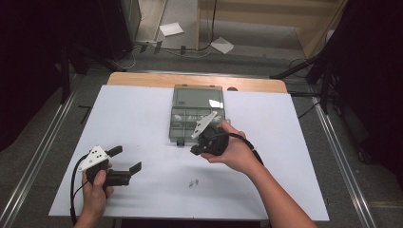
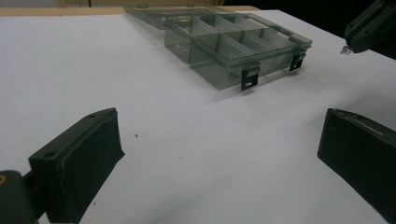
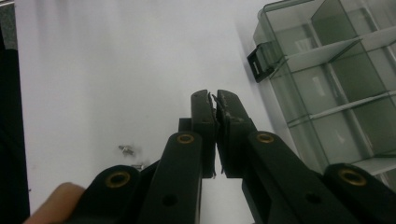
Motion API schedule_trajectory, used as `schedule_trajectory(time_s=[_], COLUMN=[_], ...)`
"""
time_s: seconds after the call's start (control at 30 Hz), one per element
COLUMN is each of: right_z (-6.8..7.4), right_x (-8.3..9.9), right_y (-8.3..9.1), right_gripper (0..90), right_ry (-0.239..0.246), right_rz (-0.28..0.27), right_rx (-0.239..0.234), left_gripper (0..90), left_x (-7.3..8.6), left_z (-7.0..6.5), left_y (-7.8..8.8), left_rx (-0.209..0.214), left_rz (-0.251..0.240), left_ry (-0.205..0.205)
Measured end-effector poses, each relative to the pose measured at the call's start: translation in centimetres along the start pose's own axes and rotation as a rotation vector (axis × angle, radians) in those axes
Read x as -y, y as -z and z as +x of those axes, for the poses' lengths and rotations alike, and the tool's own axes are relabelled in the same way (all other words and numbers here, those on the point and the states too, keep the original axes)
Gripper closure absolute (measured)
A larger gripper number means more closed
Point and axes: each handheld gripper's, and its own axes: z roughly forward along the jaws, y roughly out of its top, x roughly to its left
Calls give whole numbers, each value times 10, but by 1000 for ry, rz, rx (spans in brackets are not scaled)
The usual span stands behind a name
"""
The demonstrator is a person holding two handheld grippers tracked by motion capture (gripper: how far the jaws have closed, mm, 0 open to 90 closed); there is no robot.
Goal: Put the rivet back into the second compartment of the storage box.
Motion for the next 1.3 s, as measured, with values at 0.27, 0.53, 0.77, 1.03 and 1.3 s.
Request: schedule_trajectory(time_s=[0.27,0.53,0.77,1.03,1.3], right_z=[-16,-34,-48,-64,-81], right_x=[-7,-14,-23,-32,-35], right_y=[-5,-10,-15,-21,-29], right_gripper=[879,879,879,879,879], right_ry=[-18,-41,-52,-74,-104], right_rz=[5,17,40,62,76], right_rx=[0,5,8,24,39], left_gripper=[0,0,0,0,0], left_x=[0,0,0,0,-1], left_z=[-1,-1,-1,0,-2], left_y=[0,-1,-1,0,-1], left_rx=[5,7,7,8,18], left_rz=[-8,-10,-11,-10,-12], left_ry=[4,3,-1,0,7])
